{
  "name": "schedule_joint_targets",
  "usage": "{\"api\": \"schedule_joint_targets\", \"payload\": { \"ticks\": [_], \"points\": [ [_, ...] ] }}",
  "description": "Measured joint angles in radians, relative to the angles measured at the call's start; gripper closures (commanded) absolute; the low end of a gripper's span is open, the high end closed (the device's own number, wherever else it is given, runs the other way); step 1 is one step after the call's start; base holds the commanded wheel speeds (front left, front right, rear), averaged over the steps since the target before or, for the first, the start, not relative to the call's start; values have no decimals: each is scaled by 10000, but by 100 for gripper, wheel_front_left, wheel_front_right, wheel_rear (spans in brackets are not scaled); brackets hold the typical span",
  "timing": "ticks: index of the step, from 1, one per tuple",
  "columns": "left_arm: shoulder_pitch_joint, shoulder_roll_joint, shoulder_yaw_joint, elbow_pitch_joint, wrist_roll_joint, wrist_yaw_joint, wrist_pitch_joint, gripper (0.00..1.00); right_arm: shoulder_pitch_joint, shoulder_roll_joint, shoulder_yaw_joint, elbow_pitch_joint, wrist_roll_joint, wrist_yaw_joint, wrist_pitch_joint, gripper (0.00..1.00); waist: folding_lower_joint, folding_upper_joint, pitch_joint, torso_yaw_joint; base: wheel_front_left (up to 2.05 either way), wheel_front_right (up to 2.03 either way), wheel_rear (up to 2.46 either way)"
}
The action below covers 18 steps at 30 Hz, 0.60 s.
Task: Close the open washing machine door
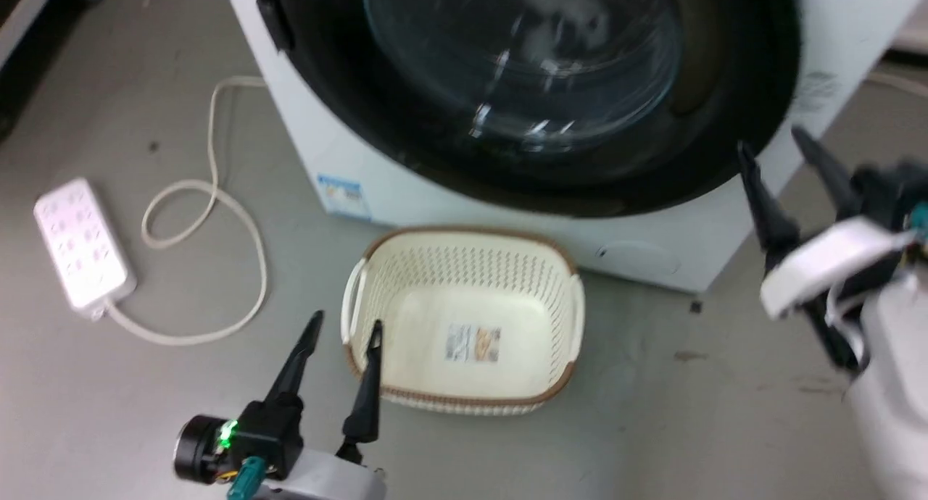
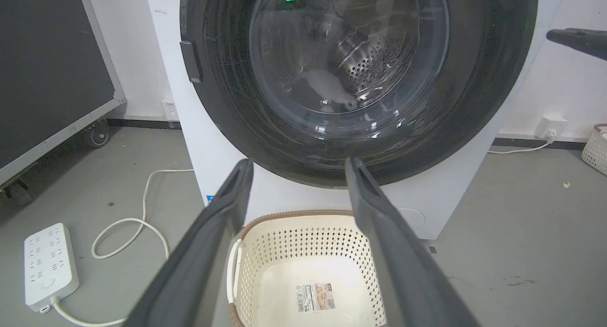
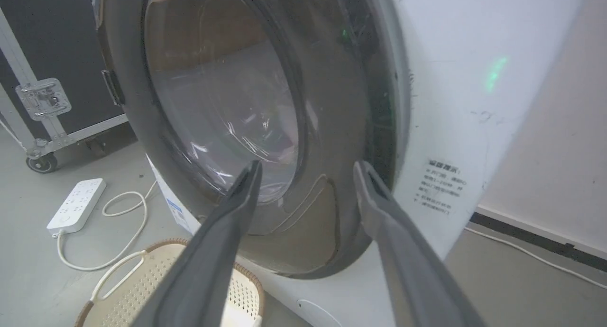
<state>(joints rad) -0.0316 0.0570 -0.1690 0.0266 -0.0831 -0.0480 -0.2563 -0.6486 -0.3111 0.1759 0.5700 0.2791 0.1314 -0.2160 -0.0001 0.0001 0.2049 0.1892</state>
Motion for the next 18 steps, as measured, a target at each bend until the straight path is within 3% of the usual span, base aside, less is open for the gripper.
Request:
{"api": "schedule_joint_targets", "payload": {
  "ticks": [5, 12, 18],
  "points": [
    [293, 77, 339, 48, -10, -79, -2, 0, 1840, 692, -1020, -1095, -307, 0, -276, 0, -1, 0, -846, -437, 0, 0, 0],
    [860, 125, 704, -35, -21, -77, 0, 0, 4633, 1730, -1996, -3200, -1716, 0, -370, 0, -2, -1, -1729, -1029, 0, 0, 0],
    [1158, 127, 704, 81, 21, -167, 0, 0, 6152, 2470, -2796, -4052, -2405, 0, -414, 0, -2, -1, -2174, -1243, 0, 0, 0]
  ]
}}
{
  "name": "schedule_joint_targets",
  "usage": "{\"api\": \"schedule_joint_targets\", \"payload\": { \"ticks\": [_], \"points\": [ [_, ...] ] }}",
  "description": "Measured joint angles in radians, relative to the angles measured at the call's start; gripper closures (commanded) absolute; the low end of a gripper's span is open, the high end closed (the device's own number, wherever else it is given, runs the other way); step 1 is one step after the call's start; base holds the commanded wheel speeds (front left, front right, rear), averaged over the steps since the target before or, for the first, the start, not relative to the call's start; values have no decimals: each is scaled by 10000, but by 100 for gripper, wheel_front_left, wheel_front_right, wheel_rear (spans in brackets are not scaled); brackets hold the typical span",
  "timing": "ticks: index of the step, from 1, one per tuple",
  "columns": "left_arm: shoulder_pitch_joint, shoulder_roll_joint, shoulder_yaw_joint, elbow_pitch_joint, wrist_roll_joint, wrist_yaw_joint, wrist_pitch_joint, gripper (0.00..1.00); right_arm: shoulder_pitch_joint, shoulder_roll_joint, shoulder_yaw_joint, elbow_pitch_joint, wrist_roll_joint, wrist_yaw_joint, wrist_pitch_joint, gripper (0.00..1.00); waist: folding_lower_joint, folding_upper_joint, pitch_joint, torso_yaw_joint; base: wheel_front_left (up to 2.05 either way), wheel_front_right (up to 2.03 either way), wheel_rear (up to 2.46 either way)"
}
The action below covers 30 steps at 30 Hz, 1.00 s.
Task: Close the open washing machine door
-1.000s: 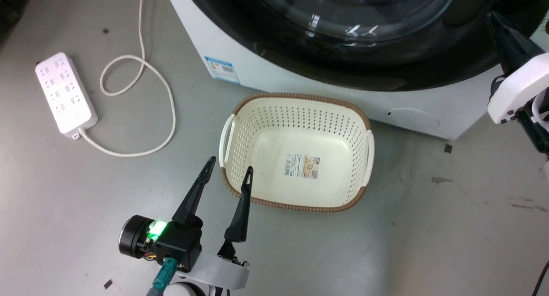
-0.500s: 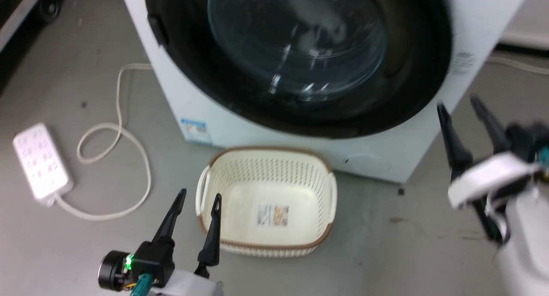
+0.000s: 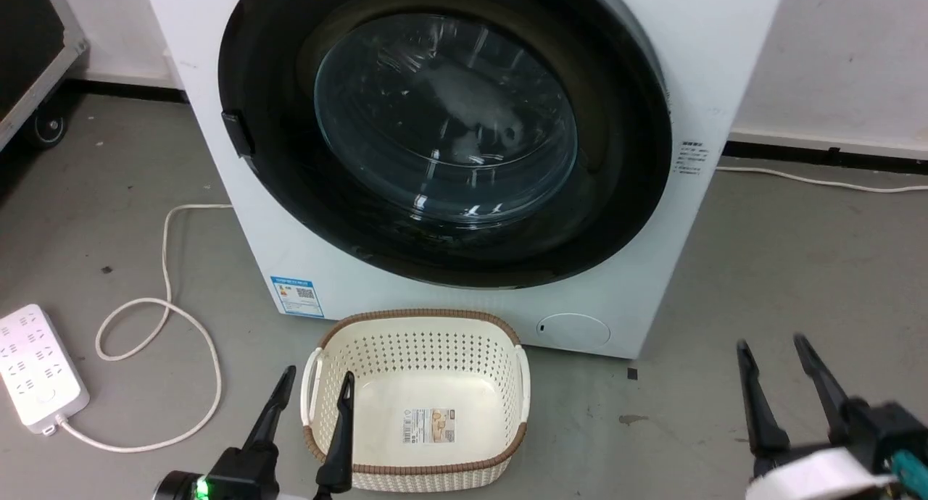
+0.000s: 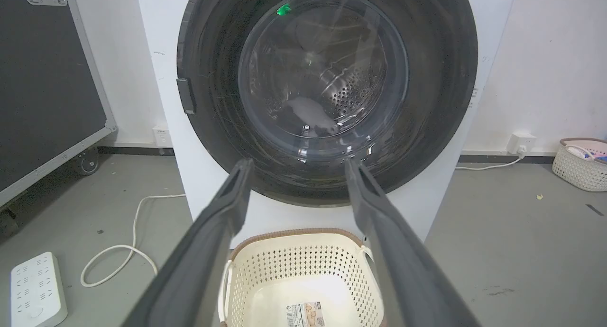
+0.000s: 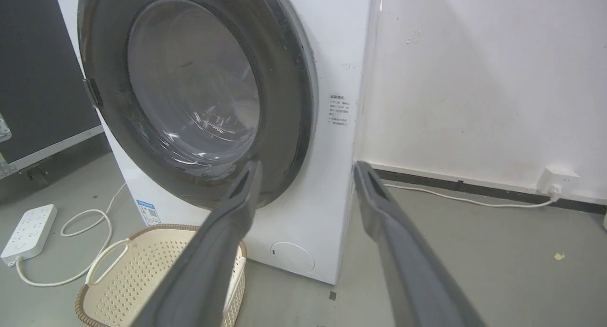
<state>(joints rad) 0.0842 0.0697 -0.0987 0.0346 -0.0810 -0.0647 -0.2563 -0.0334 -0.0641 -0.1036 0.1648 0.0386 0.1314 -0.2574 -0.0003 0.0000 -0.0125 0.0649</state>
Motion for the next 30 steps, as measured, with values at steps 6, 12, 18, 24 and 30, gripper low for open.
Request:
{"api": "schedule_joint_targets", "payload": {
  "ticks": [6, 12, 18, 24, 30],
  "points": [
    [11, -12, -61, 201, 12, -63, 0, 0, 729, 71, 13, -79, -12, 0, 0, 0, 3, 0, -30, 47, 0, 0, 0],
    [30, -15, 58, 226, -13, -98, 6, 100, 794, 90, 222, -102, -19, 2, 2, 100, 3, 0, -46, 4, 0, 0, 0],
    [28, -10, 69, 226, -12, -86, 38, 100, 793, 88, 219, -100, -25, 2, 21, 100, 3, 0, -43, -10, 0, 0, 0],
    [24, -10, 109, 217, -10, -75, 165, 100, 790, 88, 251, -138, -25, 2, 173, 100, 3, 0, -35, -43, 0, 0, 0],
    [17, -12, 148, 205, 2, -56, 272, 100, 760, 88, 291, -199, -27, 2, 280, 100, 4, 0, -26, -74, 0, 0, 0]
  ]
}}
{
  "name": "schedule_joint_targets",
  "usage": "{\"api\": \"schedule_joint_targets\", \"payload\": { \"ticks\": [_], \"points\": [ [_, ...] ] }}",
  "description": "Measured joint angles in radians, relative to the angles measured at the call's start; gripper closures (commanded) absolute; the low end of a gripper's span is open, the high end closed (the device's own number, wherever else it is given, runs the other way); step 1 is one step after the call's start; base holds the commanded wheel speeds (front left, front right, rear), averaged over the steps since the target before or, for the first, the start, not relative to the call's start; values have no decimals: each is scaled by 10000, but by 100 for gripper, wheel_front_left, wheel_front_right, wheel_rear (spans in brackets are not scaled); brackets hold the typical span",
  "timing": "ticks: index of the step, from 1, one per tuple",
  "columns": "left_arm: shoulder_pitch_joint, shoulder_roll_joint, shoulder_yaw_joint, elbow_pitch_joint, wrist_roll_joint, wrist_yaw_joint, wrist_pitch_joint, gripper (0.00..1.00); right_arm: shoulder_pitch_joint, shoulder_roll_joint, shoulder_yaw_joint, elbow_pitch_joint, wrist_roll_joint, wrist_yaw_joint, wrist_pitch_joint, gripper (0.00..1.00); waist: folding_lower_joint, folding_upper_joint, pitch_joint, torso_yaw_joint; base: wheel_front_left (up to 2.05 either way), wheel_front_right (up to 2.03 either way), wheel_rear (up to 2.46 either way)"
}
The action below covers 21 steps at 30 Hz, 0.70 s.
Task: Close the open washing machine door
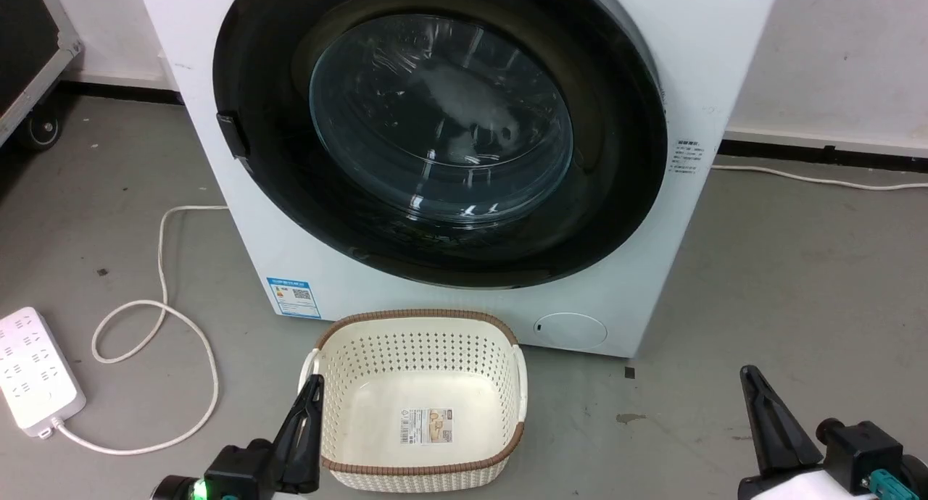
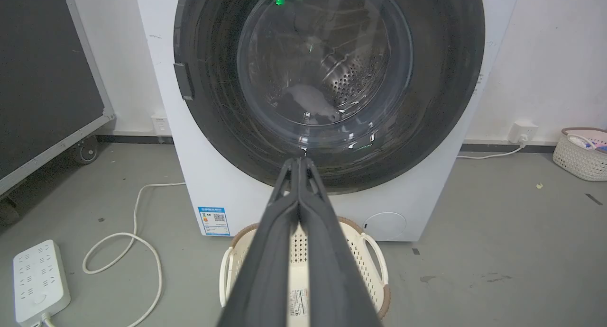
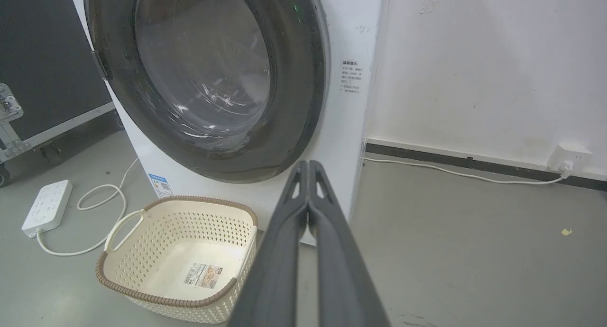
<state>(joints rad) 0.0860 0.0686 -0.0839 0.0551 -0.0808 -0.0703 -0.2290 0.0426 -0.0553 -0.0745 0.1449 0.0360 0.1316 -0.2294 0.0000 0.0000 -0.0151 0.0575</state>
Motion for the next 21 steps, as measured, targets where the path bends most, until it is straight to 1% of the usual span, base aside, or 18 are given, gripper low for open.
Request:
{"api": "schedule_joint_targets", "payload": {
  "ticks": [21],
  "points": [
    [-86, -17, 134, -92, 174, 104, 441, 100, -15, 2, 140, -255, -29, 0, 435, 100, 0, 0, 28, -108, 0, 0, 0]
  ]
}}
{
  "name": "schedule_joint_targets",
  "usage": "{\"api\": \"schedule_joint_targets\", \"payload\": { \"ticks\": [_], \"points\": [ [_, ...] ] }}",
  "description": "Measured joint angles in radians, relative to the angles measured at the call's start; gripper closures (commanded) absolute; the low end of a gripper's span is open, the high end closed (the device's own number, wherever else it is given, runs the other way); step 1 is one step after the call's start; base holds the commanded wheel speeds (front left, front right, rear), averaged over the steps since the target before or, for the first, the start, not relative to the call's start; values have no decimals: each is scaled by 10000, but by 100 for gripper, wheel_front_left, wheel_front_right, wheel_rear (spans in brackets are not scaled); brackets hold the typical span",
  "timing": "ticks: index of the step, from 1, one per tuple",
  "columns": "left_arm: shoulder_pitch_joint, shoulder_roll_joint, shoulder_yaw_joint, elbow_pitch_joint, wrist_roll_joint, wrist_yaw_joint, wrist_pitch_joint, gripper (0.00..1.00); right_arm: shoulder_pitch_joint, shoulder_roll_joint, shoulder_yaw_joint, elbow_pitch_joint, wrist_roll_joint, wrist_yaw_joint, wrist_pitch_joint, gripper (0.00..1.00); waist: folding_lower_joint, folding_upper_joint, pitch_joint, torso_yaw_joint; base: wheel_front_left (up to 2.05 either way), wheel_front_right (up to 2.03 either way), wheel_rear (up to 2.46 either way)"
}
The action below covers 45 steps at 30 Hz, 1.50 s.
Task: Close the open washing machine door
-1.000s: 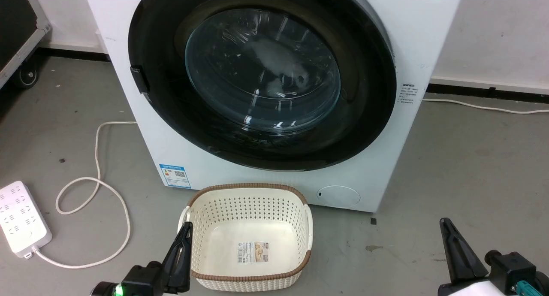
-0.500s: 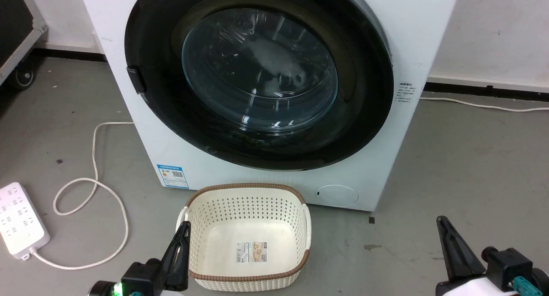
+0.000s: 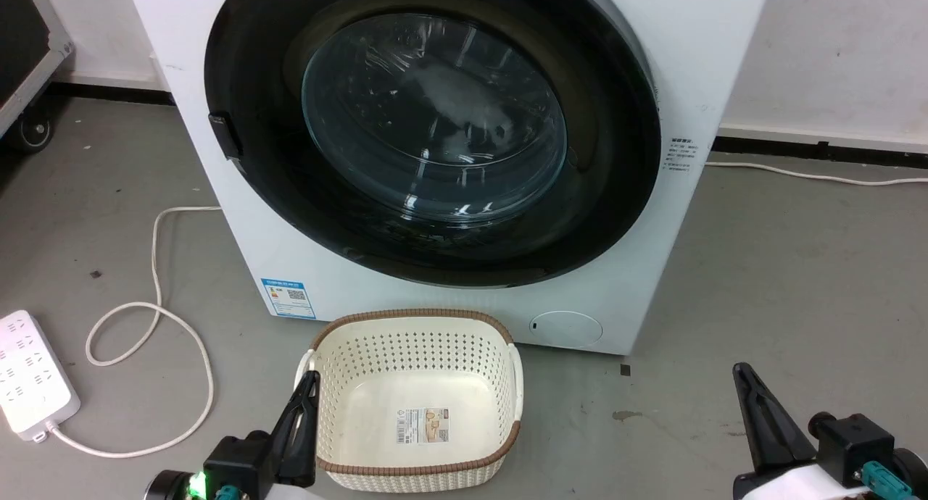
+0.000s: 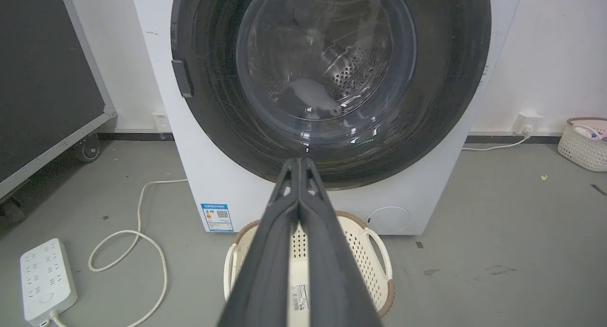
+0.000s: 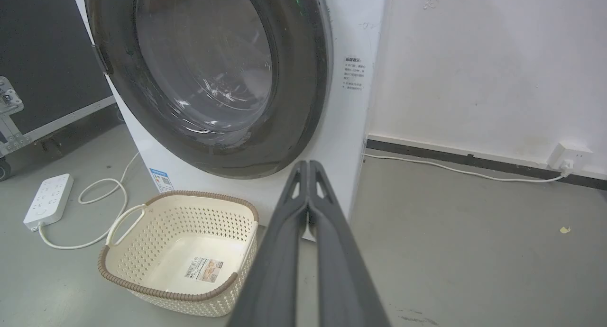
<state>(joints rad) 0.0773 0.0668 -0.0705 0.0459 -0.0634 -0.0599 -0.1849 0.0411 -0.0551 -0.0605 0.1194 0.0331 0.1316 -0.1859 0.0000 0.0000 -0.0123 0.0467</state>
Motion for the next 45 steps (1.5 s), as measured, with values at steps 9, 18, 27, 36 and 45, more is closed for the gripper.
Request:
{"api": "schedule_joint_targets", "payload": {
  "ticks": [9, 18, 27, 36, 45],
  "points": [
    [-69, -17, 90, -58, 44, 59, 194, 100, -13, 0, 56, -113, -71, 0, 190, 100, 0, 0, 14, -51, 0, 0, 0],
    [-154, -46, 163, -94, 92, 132, 359, 100, -32, 0, 113, -244, -73, -2, 362, 100, 0, 0, 26, -98, 0, 0, 0],
    [-180, -71, 219, -127, 167, 196, 587, 100, -44, 0, 176, -355, -77, -2, 583, 100, 0, 0, 40, -150, 0, 0, 0],
    [-231, -86, 278, -176, 199, 232, 763, 100, -62, 0, 247, -468, -151, 0, 784, 100, 0, 0, 51, -196, 0, 0, 0],
    [-361, -96, 349, -226, 267, 307, 932, 100, -122, 0, 307, -581, -163, -2, 943, 100, 0, 0, 64, -242, 0, 0, 0]
  ]
}}
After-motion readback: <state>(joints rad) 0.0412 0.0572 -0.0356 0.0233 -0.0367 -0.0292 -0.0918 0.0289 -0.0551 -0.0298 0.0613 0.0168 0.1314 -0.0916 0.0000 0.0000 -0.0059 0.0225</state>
